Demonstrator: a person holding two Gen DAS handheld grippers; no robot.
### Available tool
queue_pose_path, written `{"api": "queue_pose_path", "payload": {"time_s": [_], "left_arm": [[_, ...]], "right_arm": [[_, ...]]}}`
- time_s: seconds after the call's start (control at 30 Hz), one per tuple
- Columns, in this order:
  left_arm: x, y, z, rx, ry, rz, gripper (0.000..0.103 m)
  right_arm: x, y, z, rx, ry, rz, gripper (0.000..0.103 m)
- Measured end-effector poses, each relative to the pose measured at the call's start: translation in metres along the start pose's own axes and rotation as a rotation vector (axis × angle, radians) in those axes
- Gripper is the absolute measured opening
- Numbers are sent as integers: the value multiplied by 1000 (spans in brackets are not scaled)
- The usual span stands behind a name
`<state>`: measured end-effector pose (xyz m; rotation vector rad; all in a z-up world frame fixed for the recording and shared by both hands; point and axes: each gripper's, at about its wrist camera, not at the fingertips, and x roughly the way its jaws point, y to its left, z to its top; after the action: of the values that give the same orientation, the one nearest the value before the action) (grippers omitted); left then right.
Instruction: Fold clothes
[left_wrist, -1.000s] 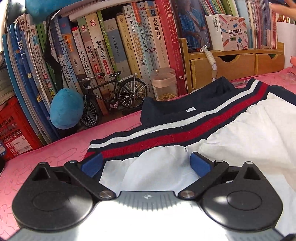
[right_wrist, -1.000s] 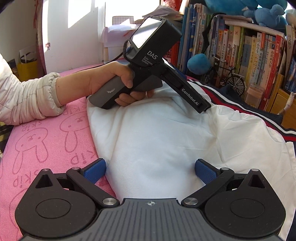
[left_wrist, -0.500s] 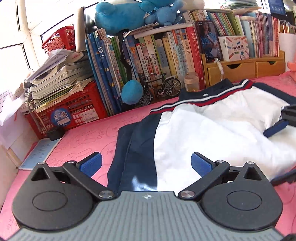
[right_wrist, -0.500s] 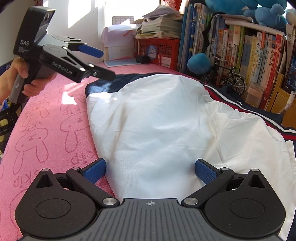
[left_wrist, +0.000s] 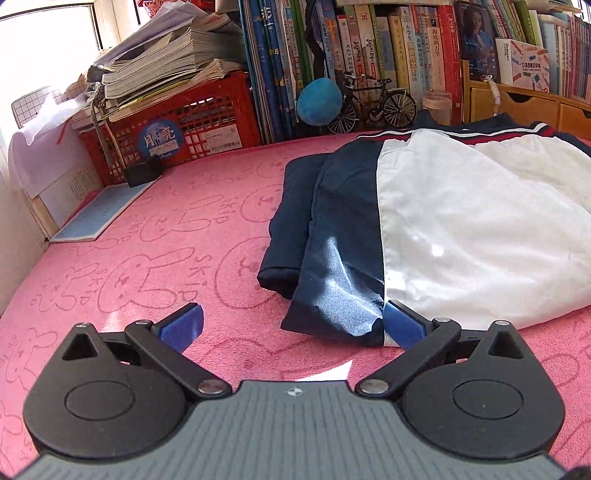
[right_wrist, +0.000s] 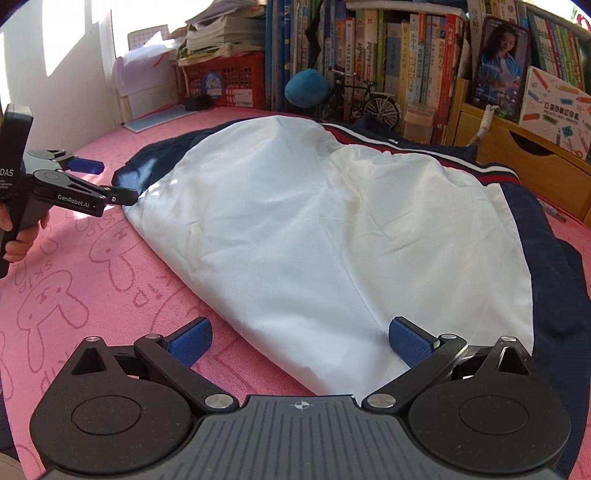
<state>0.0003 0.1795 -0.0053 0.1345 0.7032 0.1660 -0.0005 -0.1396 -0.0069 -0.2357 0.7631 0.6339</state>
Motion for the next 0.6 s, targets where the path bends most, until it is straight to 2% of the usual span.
{"api": "queue_pose_path", "payload": {"time_s": [0.1,0.17,0.27,0.33,0.43,0.53,0.6], "left_arm": [[3,6,-2,-50,1,-33,103],[4,11,-3,-91,6,-56,103],[6,17,-6,-145,11,-84,103],[6,18,-6,-150,12,-87,103],[4,15,-6,-138,5,-74,103],[3,13,-7,-125,-3,-60,103],[3,12,-7,-120,-7,-53,103]], "right_arm": [[-26,-37,-29,98,-11,-191,103],[-44,-69,-50,202,13,-330,102],[-69,-112,-73,410,52,-456,100],[-81,-120,-82,465,40,-455,93],[-92,-104,-78,442,-61,-368,91],[-84,-88,-52,407,-167,-253,91],[-66,-87,-30,389,-193,-215,92]]}}
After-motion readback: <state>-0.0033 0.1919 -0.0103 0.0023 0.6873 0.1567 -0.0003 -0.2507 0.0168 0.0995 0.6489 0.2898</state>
